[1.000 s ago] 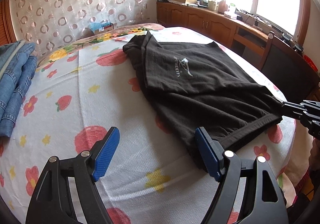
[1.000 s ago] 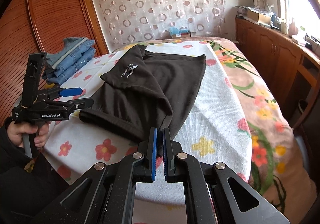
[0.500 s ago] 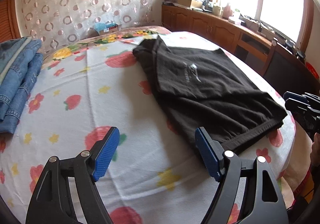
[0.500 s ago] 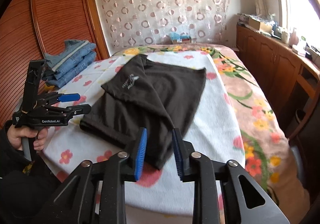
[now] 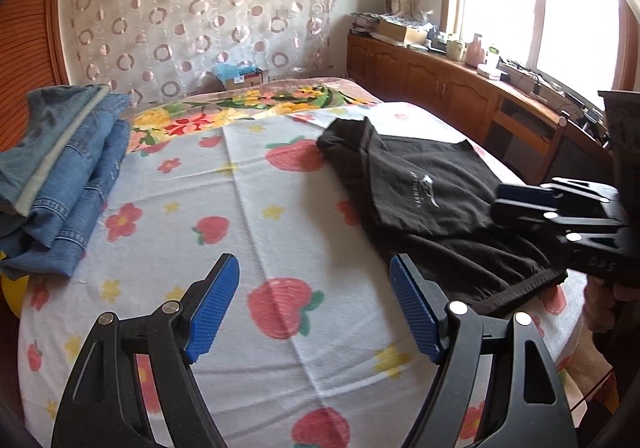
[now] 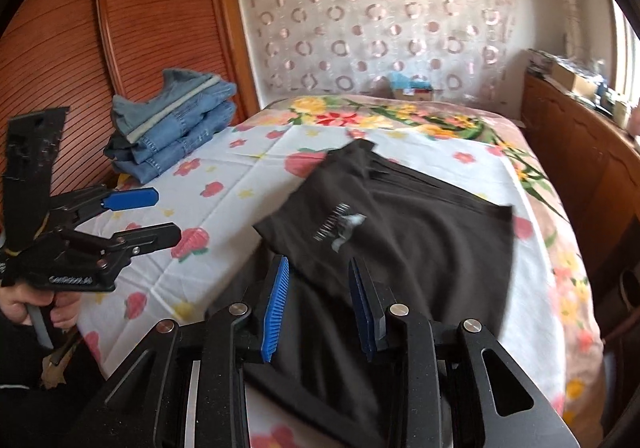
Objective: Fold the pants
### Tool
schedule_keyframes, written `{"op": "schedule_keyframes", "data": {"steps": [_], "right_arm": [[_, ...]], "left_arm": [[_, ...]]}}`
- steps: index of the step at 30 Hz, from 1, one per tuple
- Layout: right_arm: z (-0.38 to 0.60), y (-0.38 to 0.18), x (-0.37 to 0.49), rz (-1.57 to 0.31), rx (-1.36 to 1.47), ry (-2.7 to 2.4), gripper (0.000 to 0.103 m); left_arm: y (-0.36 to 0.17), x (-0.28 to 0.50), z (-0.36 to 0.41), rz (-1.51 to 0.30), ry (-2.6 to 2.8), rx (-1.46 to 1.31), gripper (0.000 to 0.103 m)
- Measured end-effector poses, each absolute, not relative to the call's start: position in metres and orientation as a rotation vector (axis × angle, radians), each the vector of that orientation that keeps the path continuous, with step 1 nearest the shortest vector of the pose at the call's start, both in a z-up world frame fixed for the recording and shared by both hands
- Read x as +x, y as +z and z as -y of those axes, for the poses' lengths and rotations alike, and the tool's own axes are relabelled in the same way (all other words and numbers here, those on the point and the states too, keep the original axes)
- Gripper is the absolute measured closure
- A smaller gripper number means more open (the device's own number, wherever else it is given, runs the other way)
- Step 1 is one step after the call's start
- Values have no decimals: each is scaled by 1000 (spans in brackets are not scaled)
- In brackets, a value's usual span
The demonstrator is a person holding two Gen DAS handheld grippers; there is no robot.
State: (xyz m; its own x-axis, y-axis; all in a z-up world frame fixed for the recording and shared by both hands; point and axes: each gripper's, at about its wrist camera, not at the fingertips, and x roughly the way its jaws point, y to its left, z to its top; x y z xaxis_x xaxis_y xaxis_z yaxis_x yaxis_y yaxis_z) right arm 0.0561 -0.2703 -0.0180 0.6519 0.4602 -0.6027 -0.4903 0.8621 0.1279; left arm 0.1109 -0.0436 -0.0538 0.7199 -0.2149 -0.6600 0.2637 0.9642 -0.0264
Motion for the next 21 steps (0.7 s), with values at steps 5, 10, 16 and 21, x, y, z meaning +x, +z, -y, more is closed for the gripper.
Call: {"op": "schedule_keyframes", "data": {"steps": [5, 10, 16, 21], "right_arm": [[245, -25, 79, -700, -89, 577, 71], [229, -28, 96, -723, -125, 588, 71], [214, -30, 107, -739, -160, 613, 71], [202, -35, 120, -768, -197, 603, 74]], "left_arm": [[-52, 111, 32, -712, -243, 51, 24], [-52, 111, 25, -708, -235, 40, 24], [-55, 110, 19, -712, -229, 27, 24], [-59, 111, 16, -721, -226, 18, 24]]}}
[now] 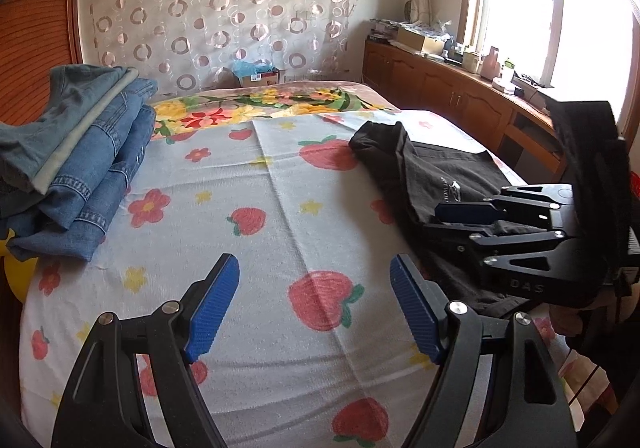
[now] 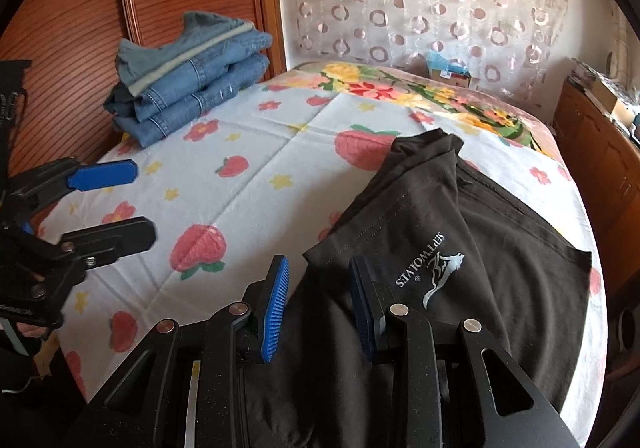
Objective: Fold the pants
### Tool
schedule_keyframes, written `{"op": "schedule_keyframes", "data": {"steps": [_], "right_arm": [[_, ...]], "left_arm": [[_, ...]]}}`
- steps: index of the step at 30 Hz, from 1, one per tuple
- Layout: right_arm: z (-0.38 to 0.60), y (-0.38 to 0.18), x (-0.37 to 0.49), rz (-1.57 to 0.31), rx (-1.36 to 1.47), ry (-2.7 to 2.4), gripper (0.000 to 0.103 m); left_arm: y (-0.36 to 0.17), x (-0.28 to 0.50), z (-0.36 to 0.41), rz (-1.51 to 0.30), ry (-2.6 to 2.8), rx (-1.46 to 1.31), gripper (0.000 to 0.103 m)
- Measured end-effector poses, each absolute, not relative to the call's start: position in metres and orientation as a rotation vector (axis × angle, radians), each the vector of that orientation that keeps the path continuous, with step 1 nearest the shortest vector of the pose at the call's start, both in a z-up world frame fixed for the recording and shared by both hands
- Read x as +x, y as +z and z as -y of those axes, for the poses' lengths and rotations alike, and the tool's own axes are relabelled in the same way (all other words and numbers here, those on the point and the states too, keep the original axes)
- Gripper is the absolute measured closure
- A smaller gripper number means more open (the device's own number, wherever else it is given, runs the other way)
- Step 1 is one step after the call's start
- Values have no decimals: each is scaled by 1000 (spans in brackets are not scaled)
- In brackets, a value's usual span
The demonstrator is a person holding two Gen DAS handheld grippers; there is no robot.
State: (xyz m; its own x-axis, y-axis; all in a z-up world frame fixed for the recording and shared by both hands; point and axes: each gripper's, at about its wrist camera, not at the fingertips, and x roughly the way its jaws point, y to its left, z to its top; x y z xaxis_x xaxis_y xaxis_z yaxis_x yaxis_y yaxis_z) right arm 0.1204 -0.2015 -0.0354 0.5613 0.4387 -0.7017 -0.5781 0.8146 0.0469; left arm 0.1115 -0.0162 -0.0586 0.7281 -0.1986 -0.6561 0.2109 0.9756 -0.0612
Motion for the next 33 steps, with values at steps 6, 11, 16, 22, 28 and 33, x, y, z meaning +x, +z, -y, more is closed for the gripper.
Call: {"op": "schedule_keyframes", "data": {"steps": [6, 11, 16, 22, 28, 33], "right_arm": [[205, -30, 129, -756, -164, 580, 99], [228, -15, 123, -697, -112, 556, 100], [261, 4, 128, -654, -93, 492, 100], [301, 9, 144, -649, -112, 375, 100], [328, 1, 168, -691, -88, 270, 100], [334, -3, 180, -730, -64, 214, 100]], "left_arm": [[-63, 110, 20, -733, -233, 20, 24], [-67, 108, 27, -740, -248, 27, 24], [-69, 108, 37, -745, -265, 40, 24], [-69, 107, 46, -745, -282, 56, 24], [-72, 107, 48, -756, -284, 60, 24], [-73, 108, 48, -758, -283, 61, 24]]}}
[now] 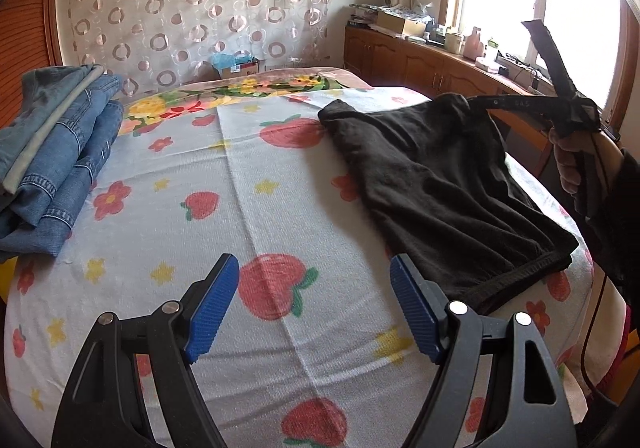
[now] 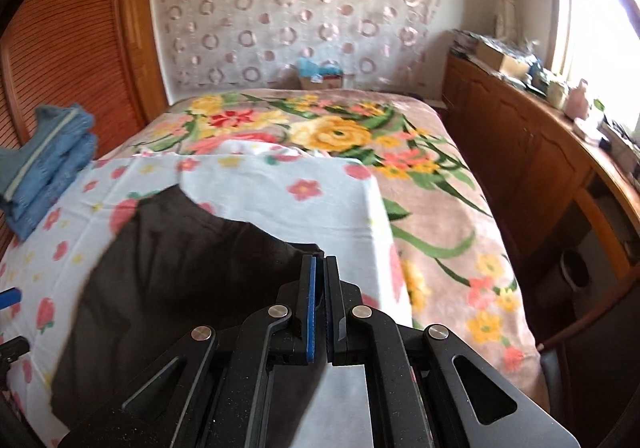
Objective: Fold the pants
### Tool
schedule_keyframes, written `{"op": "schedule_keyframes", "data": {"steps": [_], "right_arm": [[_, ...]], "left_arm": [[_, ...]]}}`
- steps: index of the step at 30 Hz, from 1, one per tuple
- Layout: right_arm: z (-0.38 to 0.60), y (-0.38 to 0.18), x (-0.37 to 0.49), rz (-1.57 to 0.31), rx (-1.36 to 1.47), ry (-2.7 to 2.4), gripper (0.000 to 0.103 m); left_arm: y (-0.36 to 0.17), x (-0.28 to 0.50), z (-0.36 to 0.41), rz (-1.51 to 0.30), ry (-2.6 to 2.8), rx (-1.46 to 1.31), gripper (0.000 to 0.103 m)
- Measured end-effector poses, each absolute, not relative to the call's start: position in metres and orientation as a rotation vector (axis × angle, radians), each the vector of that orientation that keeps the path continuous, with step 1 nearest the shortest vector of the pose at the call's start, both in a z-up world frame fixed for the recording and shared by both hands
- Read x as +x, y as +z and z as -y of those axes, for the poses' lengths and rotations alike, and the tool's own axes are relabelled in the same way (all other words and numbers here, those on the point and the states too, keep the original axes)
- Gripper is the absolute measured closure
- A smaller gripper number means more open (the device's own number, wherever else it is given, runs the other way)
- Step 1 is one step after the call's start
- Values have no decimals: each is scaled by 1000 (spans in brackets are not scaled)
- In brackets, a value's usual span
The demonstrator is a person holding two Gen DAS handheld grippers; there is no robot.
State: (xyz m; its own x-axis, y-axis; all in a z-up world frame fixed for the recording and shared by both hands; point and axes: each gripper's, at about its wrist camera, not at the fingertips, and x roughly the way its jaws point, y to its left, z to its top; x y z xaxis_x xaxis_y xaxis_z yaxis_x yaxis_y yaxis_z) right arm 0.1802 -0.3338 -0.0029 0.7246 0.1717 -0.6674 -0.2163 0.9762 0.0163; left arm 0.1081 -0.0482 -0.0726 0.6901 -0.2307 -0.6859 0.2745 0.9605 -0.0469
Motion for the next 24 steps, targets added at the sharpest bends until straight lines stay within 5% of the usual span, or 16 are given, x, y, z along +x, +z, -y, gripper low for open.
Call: {"op": "schedule_keyframes", "data": {"steps": [16, 20, 24], "right_arm": [[333, 14, 183, -758, -17, 131, 100], [331, 17, 159, -743, -15, 168, 96], [324, 12, 115, -734, -45, 214, 81]], "left_arm": [[-78, 108, 61, -776, -305, 85, 24], [-79, 106, 65, -778, -314, 89, 24], [-79, 103, 71, -778, -328, 93, 24]]}}
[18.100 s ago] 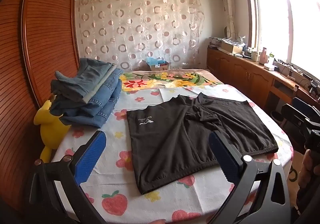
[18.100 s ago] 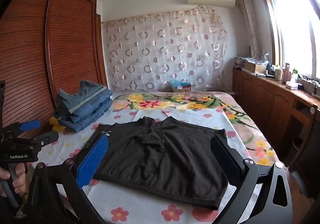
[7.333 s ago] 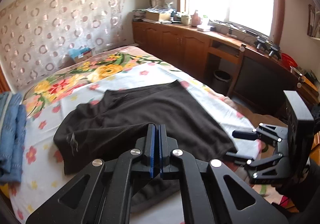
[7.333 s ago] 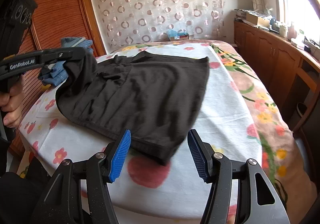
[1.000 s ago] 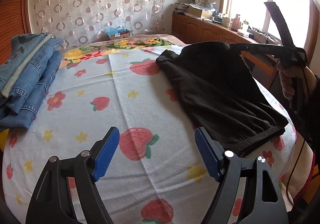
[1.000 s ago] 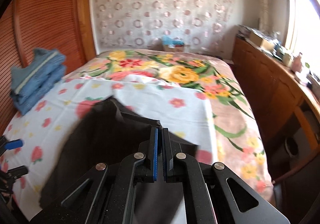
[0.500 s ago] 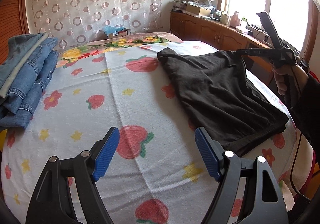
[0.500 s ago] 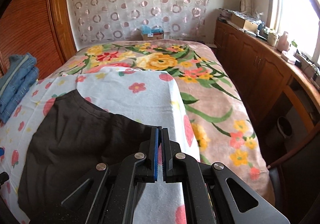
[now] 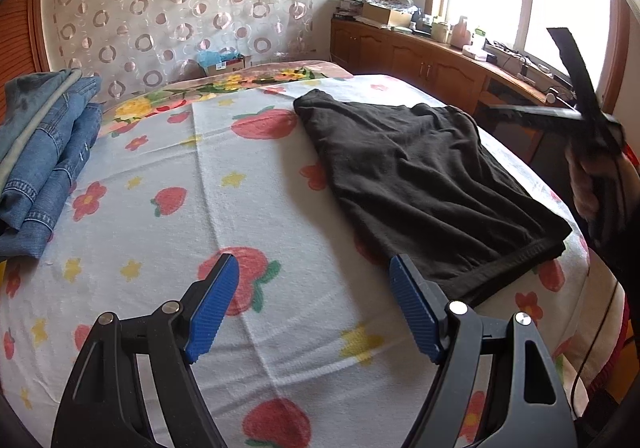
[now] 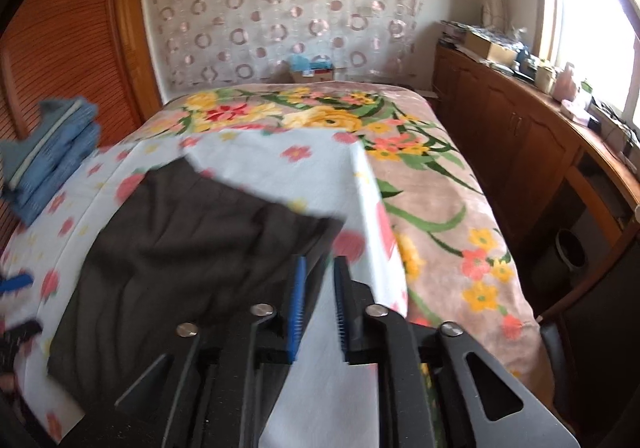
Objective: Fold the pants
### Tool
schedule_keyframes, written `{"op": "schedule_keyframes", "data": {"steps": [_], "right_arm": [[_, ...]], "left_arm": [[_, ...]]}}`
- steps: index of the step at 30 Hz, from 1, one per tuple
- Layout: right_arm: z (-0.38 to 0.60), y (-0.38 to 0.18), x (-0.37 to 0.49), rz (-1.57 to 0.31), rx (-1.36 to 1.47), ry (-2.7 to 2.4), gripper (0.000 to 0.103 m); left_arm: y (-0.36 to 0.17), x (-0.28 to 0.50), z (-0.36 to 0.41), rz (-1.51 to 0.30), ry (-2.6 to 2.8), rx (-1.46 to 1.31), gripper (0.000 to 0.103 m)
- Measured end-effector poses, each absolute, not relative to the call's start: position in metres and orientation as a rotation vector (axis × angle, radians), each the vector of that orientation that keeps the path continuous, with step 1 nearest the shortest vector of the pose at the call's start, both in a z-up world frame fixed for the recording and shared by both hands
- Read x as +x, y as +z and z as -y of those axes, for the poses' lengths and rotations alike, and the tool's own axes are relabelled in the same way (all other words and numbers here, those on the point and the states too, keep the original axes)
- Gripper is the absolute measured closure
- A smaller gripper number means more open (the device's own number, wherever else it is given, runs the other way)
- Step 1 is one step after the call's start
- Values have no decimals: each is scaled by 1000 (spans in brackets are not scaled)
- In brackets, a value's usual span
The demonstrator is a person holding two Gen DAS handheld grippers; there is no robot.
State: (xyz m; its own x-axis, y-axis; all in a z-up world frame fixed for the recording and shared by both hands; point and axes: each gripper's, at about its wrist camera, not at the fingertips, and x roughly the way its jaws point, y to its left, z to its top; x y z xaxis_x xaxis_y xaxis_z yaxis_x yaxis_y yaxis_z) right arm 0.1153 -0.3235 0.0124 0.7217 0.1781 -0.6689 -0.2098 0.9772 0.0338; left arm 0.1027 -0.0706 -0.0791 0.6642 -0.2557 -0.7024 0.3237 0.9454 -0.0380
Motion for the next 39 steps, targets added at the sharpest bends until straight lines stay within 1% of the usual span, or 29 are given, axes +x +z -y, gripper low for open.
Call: {"op": "schedule_keyframes", "data": {"steps": [4, 6, 9, 19, 24, 29, 36, 37, 39], "right_arm": [[324, 9, 75, -722, -45, 257, 73], [327, 7, 57, -721, -34, 267, 65], [331, 5, 41, -725, -33, 263, 62], [327, 2, -1, -730, -77, 232, 61], [324, 9, -12, -721, -44, 234, 61], [321, 4, -18, -732, -29, 265, 61], [325, -1, -15, -761, 6, 308, 82], [325, -1, -14, -767, 5, 312, 84], [323, -2, -12, -776, 1, 320, 91]], "left_arm": [[-79, 98, 76, -778, -345, 100, 24], [-79, 97, 78, -780, -353, 100, 24], [-80, 95, 82, -782, -363, 105, 24], [-83, 88, 92, -789, -391, 125, 24], [-81, 81, 95, -783, -425, 133, 24], [-84, 78, 101, -794, -458, 140, 24], [-91, 81, 105, -820, -452, 147, 24], [-92, 81, 104, -823, -452, 146, 24], [-93, 81, 104, -826, -451, 144, 24]]}}
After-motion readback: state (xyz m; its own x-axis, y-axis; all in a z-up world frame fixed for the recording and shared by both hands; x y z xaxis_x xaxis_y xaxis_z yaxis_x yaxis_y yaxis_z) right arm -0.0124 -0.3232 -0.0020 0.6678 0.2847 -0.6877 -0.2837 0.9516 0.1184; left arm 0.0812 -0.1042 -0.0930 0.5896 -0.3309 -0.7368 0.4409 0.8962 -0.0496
